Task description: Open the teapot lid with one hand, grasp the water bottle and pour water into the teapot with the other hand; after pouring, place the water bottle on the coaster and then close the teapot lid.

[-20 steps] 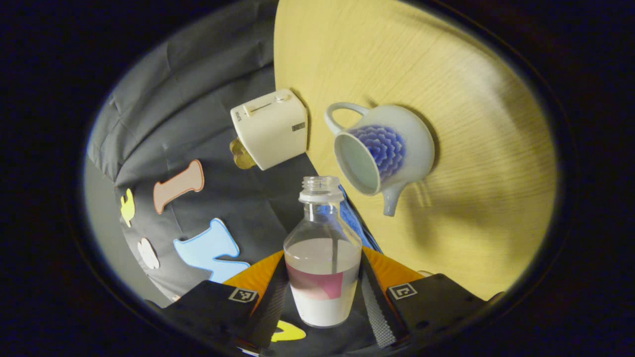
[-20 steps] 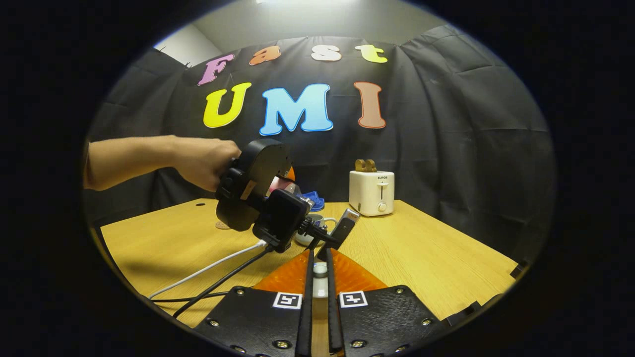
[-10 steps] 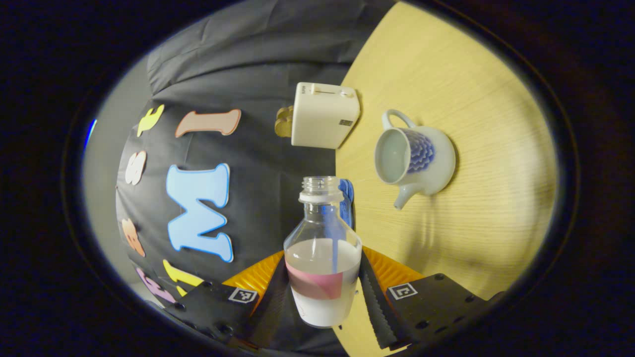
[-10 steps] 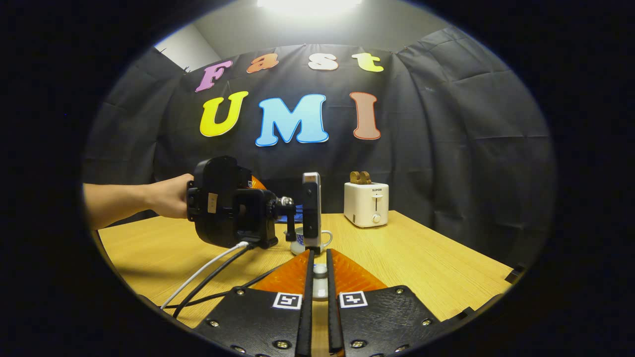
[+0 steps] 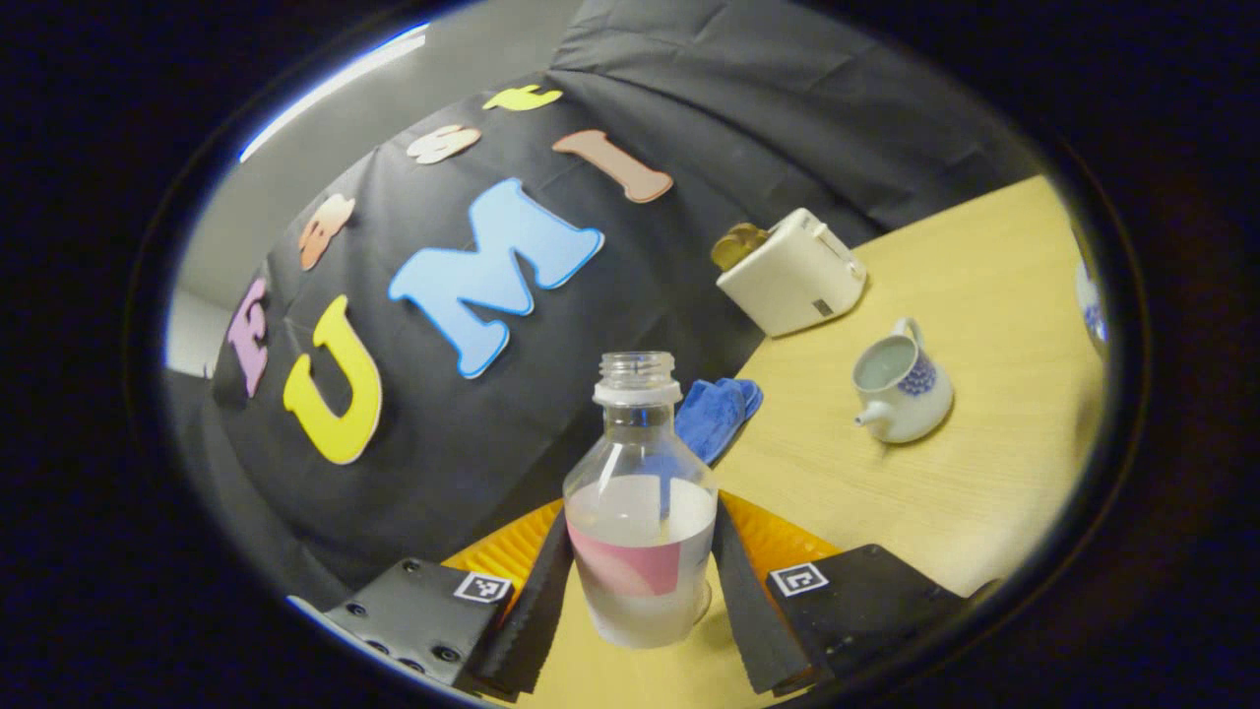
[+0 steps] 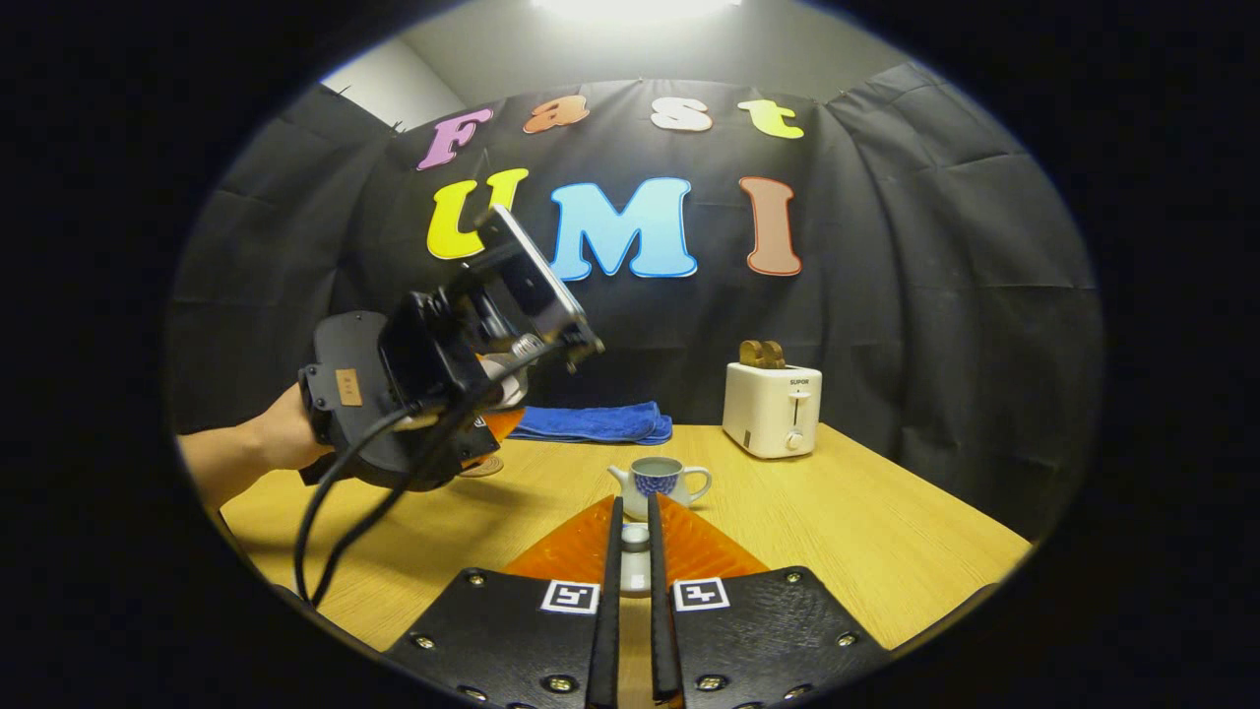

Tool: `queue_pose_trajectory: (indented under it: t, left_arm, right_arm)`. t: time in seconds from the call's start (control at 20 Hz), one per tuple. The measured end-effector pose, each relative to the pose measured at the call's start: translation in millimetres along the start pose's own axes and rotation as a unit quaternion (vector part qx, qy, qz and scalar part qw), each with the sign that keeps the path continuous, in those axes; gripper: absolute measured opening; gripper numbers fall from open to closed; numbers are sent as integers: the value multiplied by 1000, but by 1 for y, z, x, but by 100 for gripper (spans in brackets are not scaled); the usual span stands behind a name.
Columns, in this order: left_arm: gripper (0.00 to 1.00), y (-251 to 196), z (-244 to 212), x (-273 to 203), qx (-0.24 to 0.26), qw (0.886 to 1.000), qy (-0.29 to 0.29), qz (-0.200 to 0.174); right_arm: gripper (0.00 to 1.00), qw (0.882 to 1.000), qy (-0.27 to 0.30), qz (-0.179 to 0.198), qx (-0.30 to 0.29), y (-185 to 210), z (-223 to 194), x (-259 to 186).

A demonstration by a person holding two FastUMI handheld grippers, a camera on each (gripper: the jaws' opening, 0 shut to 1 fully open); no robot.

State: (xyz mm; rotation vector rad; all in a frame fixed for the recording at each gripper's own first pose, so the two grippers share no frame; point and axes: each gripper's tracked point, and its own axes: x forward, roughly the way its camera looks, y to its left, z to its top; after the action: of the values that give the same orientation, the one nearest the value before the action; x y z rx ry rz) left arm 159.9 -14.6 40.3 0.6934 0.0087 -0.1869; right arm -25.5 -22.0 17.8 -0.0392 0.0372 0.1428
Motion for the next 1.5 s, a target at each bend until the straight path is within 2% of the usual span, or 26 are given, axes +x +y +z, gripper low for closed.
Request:
queue_pose_trajectory:
  t: [0.1, 0.2, 0.25, 0.35, 0.5, 0.65, 0.85, 0.95, 1.25, 1.3, 1.35, 1.5]
  left_arm:
    - [88, 14, -14, -3, -72, 997, 1, 7]
    - [88, 39, -23, -9, -145, 989, -17, 31]
    - [88, 47, -26, -9, -182, 982, -26, 34]
    - [87, 65, -40, -2, -271, 961, -35, 37]
    - [87, 71, -58, 12, -321, 946, -38, 36]
    - [87, 71, -75, 39, -342, 939, -33, 35]
    - [87, 60, -83, 68, -331, 943, -25, 29]
    - [87, 59, -91, 73, -325, 945, -17, 31]
    - [88, 61, -97, 74, -345, 938, -20, 36]
    - [90, 69, -92, 69, -352, 934, -31, 43]
    - [99, 74, -88, 66, -357, 932, -40, 43]
    - [100, 74, -82, 60, -351, 934, -37, 47]
  right_arm:
    - [13, 1000, 2, 5, 0, 5, 0, 7]
    - [13, 1000, 1, 9, -4, 11, 1, 12]
    - [13, 1000, 2, 12, -5, 13, 0, 15]
    - [13, 1000, 6, 17, -4, 16, -2, 22]
    - [13, 1000, 6, 18, 0, 16, -2, 28]
    - [13, 1000, 12, 14, 3, 12, -7, 33]
    - [13, 1000, 17, 8, 8, 5, -9, 39]
    - [13, 1000, 19, 6, 9, 3, -11, 40]
    - [13, 1000, 18, 3, 4, 2, -12, 39]
    - [13, 1000, 18, 3, 3, 3, -11, 39]
    - [13, 1000, 18, 3, 2, 3, -11, 39]
    - [13, 1000, 16, 4, 2, 4, -8, 38]
